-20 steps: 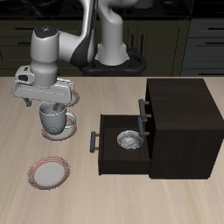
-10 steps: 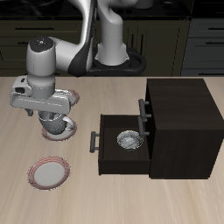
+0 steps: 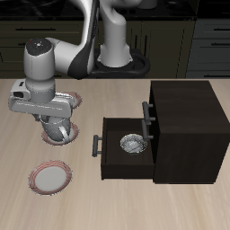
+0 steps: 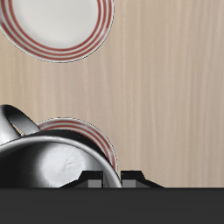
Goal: Place the porcelain mug on top of the cabinet
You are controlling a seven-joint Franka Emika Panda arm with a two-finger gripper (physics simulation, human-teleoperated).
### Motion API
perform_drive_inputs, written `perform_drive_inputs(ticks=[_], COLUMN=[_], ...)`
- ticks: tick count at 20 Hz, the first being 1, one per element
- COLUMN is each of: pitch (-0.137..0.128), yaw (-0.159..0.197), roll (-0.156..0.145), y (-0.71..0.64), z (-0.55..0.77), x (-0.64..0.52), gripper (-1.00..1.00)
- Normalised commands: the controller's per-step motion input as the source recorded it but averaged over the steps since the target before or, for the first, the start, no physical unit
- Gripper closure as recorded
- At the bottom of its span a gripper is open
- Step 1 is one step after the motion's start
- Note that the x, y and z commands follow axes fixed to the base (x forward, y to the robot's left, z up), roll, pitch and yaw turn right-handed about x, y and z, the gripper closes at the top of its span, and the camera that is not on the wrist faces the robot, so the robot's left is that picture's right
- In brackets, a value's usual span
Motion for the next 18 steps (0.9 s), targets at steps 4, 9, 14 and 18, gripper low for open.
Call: perform_drive_inputs(ticks=[4, 9, 14, 18], pitch=[-0.017, -0.034, -0.042, -0.047], yaw=[-0.015, -0.001, 0.015, -0.005], roll=[0.03, 0.034, 0.005, -0.015], y=[0.17, 0.27, 0.13, 0.02], z=[0.21, 0.39, 0.42, 0.49], x=[-0.03, -0.14, -0.13, -0.16], gripper=[1.0, 1.0, 1.0, 1.0])
